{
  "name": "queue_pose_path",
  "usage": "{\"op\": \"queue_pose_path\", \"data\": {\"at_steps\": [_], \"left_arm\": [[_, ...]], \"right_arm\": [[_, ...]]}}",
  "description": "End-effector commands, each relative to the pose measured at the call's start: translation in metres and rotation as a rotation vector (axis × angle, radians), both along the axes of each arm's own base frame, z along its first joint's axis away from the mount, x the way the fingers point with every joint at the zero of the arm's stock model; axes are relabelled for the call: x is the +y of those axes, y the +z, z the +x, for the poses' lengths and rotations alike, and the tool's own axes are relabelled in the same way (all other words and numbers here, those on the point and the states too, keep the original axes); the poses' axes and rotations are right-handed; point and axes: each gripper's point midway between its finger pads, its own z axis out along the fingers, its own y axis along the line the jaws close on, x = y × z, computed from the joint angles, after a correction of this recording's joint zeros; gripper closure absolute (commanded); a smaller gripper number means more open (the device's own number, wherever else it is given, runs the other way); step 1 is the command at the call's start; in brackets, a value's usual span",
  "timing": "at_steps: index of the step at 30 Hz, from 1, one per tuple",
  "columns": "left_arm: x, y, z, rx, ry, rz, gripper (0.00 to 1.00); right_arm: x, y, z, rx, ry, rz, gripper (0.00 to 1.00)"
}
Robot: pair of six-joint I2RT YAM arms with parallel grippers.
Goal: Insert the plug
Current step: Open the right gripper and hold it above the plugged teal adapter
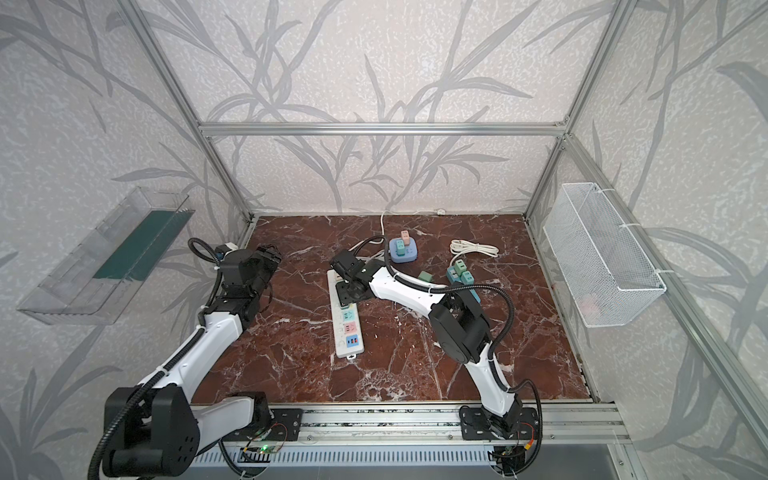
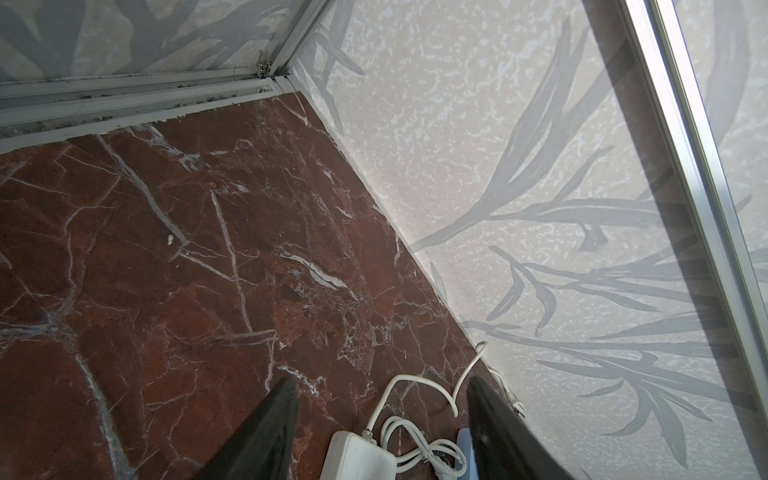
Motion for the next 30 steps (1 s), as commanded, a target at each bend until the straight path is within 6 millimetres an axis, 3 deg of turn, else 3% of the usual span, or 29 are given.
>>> {"op": "queue_pose_path", "data": {"at_steps": [1, 13, 16, 23, 27, 30], "left_arm": [[0.002, 0.009, 0.003, -0.029, 0.003, 0.003, 0.35], [-0.001, 0.010, 0.005, -0.040, -0.014, -0.003, 0.38], [-0.002, 0.012, 0.005, -0.046, -0.023, -0.008, 0.38], [-0.023, 0.025, 0.014, -0.096, -0.136, -0.043, 0.41], [-0.026, 0.028, 0.015, -0.109, -0.151, -0.046, 0.42], [-0.027, 0.027, 0.016, -0.107, -0.157, -0.049, 0.42]], "right_arm": [[-0.029, -0.049, -0.008, 0.074, -0.030, -0.133, 0.42], [-0.049, -0.092, -0.027, 0.125, -0.059, -0.202, 0.45], [-0.044, -0.080, -0.024, 0.113, -0.050, -0.179, 0.44], [-0.028, -0.022, -0.007, 0.039, -0.024, -0.074, 0.41], [-0.026, -0.014, -0.003, 0.032, -0.012, -0.062, 0.40], [-0.028, -0.020, -0.003, 0.047, -0.010, -0.089, 0.40]]}}
